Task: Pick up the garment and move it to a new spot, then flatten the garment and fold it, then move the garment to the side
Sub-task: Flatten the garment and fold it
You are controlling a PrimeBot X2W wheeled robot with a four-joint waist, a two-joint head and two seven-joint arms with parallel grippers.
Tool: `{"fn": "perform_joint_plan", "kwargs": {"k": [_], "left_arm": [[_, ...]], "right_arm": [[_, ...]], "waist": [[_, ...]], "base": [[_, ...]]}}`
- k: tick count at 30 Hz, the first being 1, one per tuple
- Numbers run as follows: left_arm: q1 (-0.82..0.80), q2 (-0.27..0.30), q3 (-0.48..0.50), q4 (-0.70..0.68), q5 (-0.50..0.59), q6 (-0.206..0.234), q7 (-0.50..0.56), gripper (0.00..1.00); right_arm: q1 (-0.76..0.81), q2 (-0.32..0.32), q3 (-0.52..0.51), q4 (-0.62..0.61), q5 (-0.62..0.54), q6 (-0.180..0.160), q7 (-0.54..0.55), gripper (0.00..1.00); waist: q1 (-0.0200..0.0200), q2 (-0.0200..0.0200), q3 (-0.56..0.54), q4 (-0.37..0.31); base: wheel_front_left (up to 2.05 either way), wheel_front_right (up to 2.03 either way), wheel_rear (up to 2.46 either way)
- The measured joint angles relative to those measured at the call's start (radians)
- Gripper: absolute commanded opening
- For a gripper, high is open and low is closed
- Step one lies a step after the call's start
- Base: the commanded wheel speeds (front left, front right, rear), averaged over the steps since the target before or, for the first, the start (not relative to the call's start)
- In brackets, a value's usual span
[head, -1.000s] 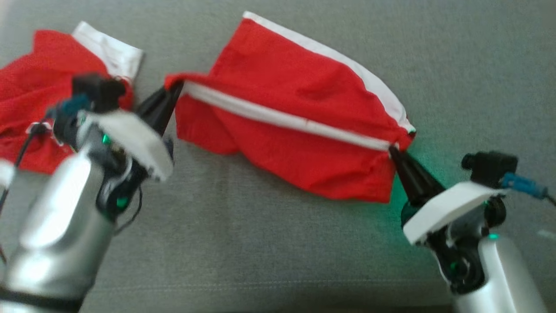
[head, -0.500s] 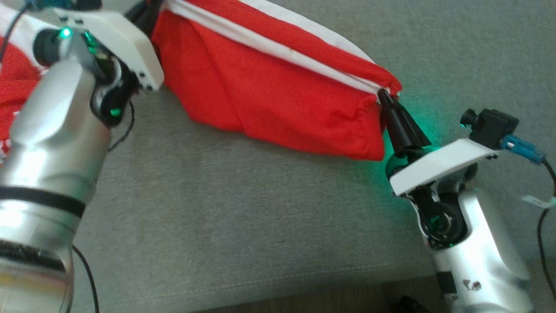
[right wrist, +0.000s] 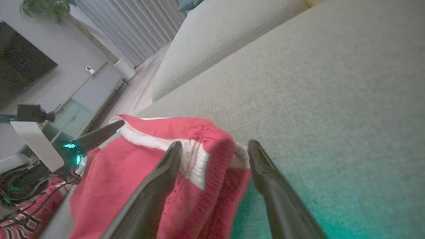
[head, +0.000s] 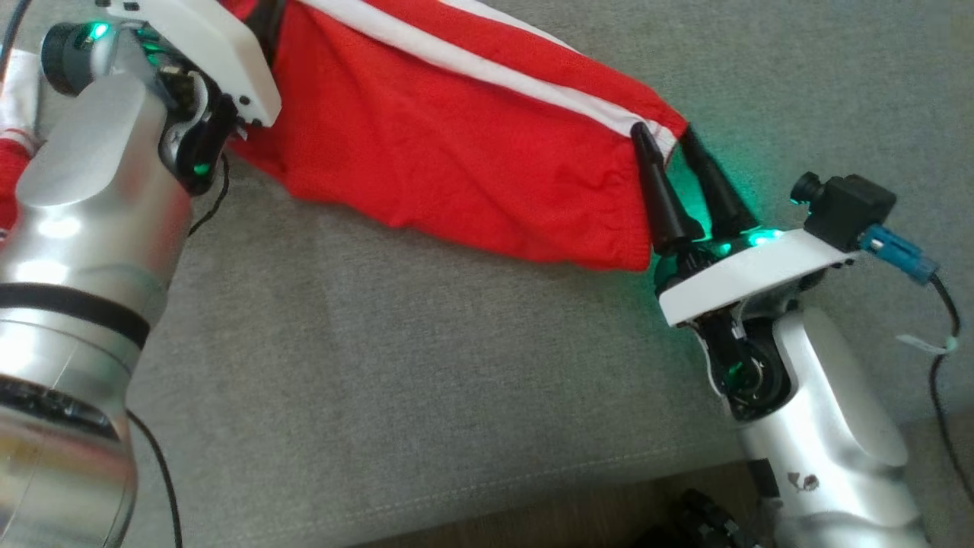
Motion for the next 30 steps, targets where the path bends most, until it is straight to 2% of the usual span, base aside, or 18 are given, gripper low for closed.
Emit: {"fn": "perform_joint_plan", "kwargs": {"k": [6,10,14,18,24,30], "left_arm": [[-0.001,-0.005,-0.011,0.05,0.007,0.005,-0.137,1.0],[0.021,-0.009,0.008,0.006,0.042,0.062,-0.172,1.0],[0.112,0.008,0.106,-0.228,0.13,0.166,-0.176,1.0],[0.281,0.024,0.205,-0.435,0.212,0.233,-0.178,1.0],[0.536,0.03,0.292,-0.655,0.312,0.292,-0.178,1.0],[0.707,0.025,0.35,-0.784,0.37,0.329,-0.178,1.0]], "right_arm": [[0.037,0.0,-0.078,-0.078,-0.265,0.0,-0.058,1.0],[0.122,-0.001,-0.156,-0.154,-0.361,0.0,-0.079,1.0],[0.168,0.0,-0.213,-0.22,-0.44,0.0,-0.079,1.0],[0.182,0.0,-0.239,-0.258,-0.472,0.0,-0.067,1.0],[0.237,0.0,-0.262,-0.286,-0.526,0.0,-0.045,1.0],[0.282,0.001,-0.272,-0.294,-0.528,0.0,-0.023,1.0]], "waist": [[-0.0001,0.0,-0.022,0.031],[-0.0002,0.0001,-0.041,0.059],[-0.0002,0.0001,-0.061,0.094],[-0.0002,0.0,-0.093,0.123],[-0.0002,0.0001,-0.151,0.163],[-0.0002,0.0001,-0.21,0.192]], "base": [[0.0,0.0,0.0],[0.0,0.0,0.0],[0.0,0.0,0.0],[0.0,0.0,0.0],[0.0,0.0,0.0],[0.0,0.0,0.0]]}}
